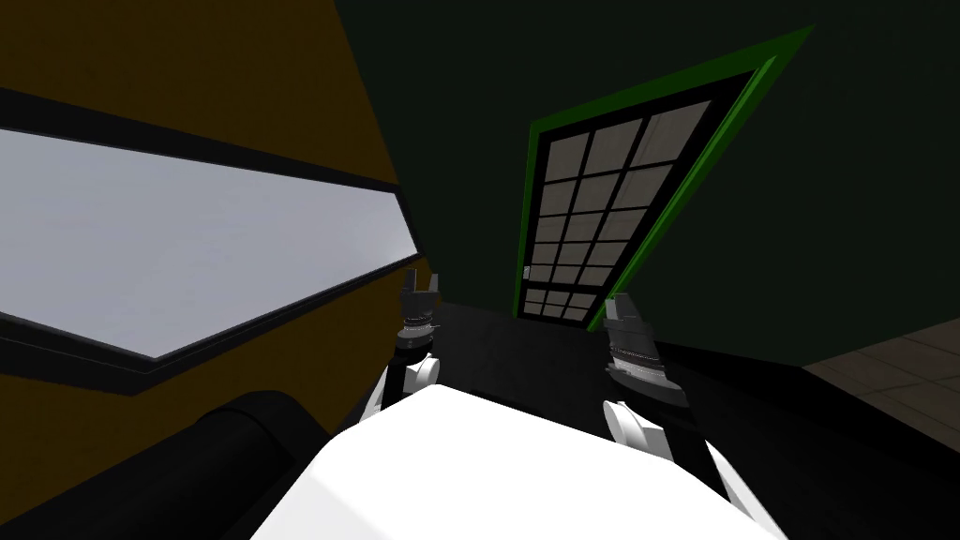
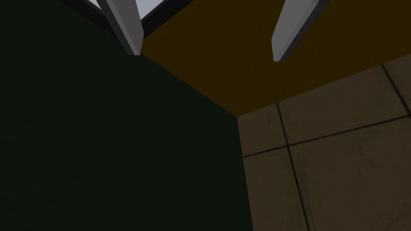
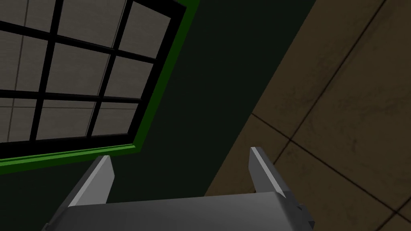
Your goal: Pull the door open
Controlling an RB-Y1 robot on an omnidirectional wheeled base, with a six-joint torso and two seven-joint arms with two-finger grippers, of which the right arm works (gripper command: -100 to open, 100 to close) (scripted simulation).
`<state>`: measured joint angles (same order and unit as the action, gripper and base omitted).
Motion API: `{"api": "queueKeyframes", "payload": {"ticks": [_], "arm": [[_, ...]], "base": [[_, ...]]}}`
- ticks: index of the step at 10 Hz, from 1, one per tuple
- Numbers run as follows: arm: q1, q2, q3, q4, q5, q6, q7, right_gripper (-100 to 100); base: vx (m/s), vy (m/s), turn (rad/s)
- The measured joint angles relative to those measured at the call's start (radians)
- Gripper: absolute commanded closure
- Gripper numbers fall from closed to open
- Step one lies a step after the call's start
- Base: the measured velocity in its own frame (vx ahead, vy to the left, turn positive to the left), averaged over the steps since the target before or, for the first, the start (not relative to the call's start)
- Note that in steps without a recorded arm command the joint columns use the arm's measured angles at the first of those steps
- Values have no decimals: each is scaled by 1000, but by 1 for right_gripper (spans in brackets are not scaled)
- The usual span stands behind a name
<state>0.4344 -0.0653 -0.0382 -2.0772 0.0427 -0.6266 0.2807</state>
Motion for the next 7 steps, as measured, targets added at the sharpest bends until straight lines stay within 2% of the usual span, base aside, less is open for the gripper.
{"api": "queueKeyframes", "payload": {"ticks": [7], "arm": [[-43, -18, 2, 140, 44, -24, 112, -100]], "base": [[128, 42, -46]]}}
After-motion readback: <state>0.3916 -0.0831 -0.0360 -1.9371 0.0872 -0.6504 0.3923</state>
